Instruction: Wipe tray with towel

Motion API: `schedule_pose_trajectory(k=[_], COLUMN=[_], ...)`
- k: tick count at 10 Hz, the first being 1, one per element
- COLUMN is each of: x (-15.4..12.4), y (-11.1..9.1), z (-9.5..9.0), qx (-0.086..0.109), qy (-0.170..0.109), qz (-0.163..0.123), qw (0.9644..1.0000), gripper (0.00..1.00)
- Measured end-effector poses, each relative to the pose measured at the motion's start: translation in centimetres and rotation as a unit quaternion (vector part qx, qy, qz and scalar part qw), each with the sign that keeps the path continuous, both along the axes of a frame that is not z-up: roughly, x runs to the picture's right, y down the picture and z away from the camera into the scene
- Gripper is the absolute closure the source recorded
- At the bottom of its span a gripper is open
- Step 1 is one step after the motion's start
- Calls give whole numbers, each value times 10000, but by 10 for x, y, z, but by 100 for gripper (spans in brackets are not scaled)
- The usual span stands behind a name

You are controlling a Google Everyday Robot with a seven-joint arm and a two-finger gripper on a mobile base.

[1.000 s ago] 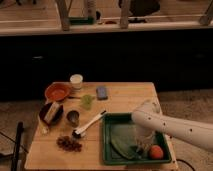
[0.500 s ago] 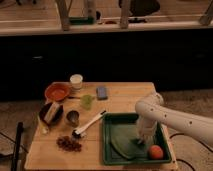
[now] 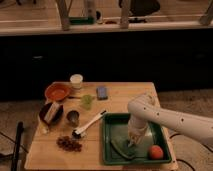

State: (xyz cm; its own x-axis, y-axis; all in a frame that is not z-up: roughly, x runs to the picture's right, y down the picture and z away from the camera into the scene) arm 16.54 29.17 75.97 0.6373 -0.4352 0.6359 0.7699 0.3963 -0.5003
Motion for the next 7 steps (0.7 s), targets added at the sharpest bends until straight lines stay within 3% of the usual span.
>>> schedule_pose_trajectory(k=[7], x=[7], y=[6], z=[-6], qx=[-65], qy=[-103], qz=[81], qw=[9999], gripper=[100])
